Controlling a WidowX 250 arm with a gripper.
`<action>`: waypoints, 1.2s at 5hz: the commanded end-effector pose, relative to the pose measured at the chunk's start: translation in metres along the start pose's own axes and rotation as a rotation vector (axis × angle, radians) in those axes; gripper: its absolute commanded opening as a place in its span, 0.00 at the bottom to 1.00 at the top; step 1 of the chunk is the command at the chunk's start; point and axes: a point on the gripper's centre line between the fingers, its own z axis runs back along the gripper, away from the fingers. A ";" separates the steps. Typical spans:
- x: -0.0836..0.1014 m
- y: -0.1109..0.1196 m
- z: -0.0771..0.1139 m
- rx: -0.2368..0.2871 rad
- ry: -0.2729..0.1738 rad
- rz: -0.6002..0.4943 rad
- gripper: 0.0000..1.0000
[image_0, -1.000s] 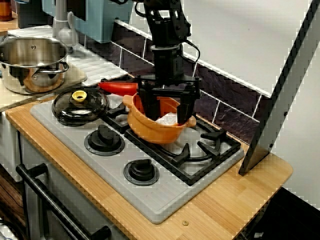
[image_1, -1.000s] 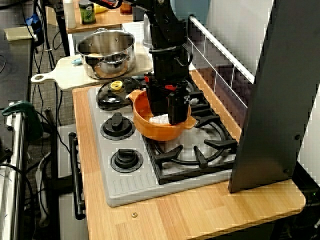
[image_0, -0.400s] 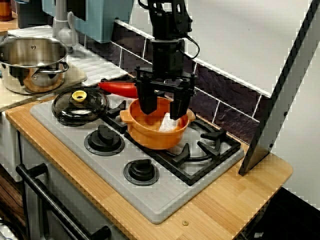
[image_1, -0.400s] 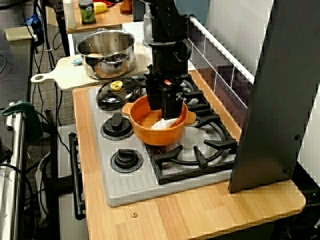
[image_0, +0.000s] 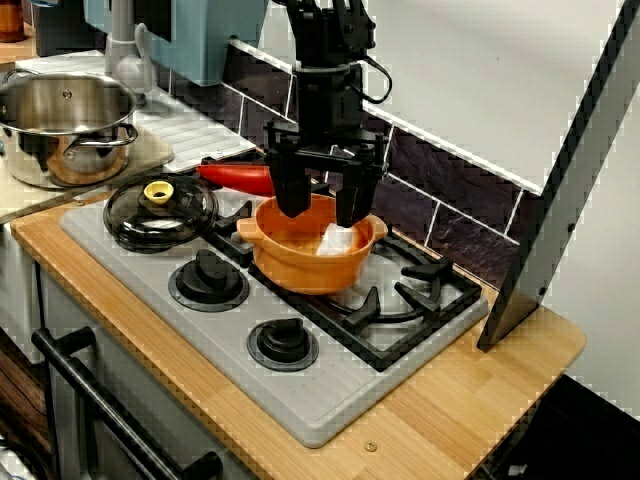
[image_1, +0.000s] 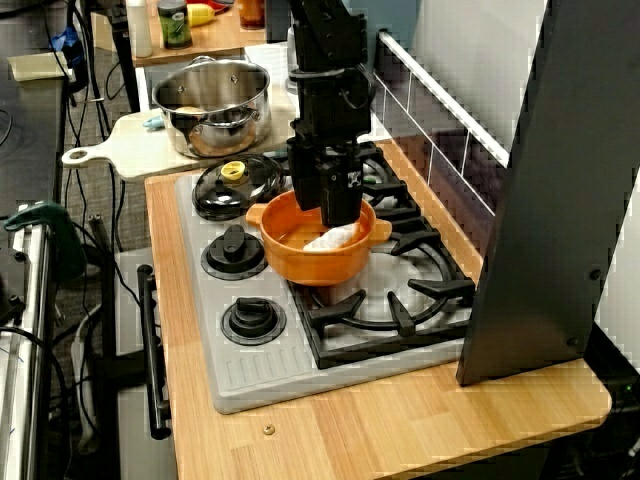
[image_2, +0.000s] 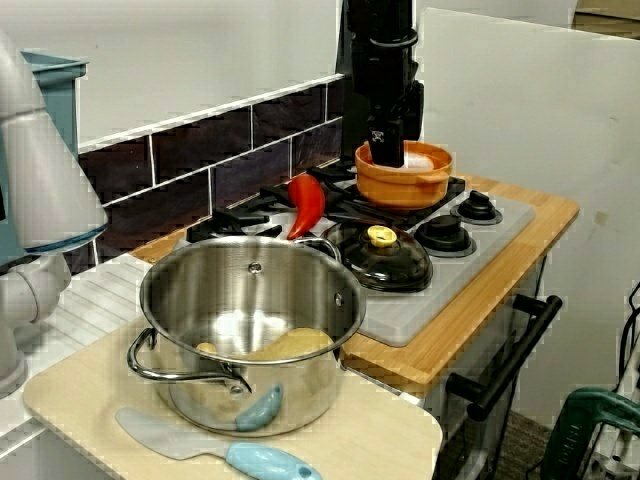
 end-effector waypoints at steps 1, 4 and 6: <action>0.003 -0.007 0.020 -0.014 -0.061 -0.021 1.00; 0.017 0.009 0.023 -0.026 -0.053 0.044 1.00; 0.027 0.023 0.026 -0.044 -0.041 0.097 1.00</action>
